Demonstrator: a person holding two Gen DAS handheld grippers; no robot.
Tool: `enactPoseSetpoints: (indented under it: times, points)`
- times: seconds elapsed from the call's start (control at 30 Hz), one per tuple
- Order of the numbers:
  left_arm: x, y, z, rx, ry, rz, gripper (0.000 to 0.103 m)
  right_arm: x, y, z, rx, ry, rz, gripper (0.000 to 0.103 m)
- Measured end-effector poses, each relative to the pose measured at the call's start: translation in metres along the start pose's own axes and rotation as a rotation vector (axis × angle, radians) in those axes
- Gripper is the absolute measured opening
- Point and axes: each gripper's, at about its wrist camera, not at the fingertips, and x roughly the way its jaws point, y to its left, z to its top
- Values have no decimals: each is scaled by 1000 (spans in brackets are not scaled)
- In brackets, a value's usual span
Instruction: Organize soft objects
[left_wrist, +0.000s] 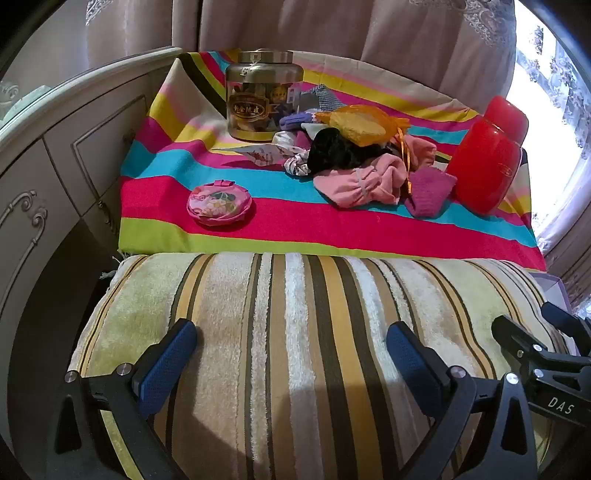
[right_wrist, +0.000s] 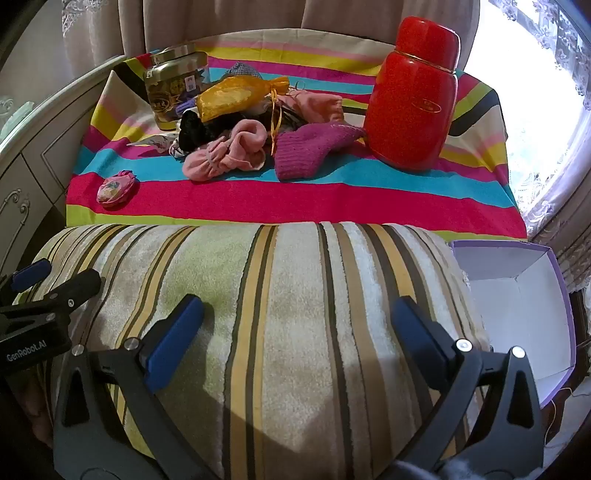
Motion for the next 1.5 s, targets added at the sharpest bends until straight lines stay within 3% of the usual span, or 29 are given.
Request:
enactPoseSetpoints:
  times: [0.1, 1.5]
  points:
    - [0, 3, 0, -19, 2, -25, 103, 0, -2, -1, 3, -5, 0, 103]
    - [2, 2, 1, -6, -5, -7, 103, -5, 1, -6, 0, -24, -13, 103]
